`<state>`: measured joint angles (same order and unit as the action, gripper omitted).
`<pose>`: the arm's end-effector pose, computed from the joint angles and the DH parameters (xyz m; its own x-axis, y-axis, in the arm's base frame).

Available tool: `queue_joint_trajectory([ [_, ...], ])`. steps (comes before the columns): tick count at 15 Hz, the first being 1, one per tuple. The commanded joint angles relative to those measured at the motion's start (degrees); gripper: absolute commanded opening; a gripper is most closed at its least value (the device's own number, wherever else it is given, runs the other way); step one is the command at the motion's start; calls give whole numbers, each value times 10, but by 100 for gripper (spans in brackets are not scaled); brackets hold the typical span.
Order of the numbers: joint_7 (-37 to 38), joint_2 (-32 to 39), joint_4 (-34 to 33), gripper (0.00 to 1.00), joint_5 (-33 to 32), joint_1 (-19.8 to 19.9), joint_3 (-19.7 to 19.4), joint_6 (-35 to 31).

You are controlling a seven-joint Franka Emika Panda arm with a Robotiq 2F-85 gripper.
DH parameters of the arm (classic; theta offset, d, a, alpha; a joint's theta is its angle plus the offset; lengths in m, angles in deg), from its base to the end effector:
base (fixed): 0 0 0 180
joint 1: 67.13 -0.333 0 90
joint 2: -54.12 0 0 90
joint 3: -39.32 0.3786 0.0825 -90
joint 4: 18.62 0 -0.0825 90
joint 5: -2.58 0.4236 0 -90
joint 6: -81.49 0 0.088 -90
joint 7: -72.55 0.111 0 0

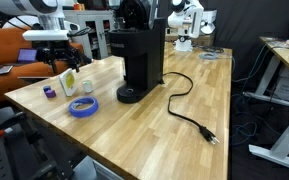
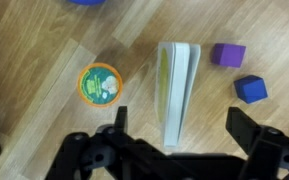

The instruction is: Place the book between the blocks and the cup

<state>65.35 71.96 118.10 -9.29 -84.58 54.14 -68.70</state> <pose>0.4450 0.2902 0.2093 0.6494 0.7579 -0.0616 0.7596 -0.6504 0.0055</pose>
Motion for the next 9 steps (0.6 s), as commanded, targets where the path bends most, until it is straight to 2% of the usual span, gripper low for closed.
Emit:
queue_joint_trajectory([
  [1,-21,-47,2,100,-4,-1,13,11],
  [5,-28,-115,6,100,14,-10,41,41],
  [9,8,-191,22,100,23,-30,60,113],
])
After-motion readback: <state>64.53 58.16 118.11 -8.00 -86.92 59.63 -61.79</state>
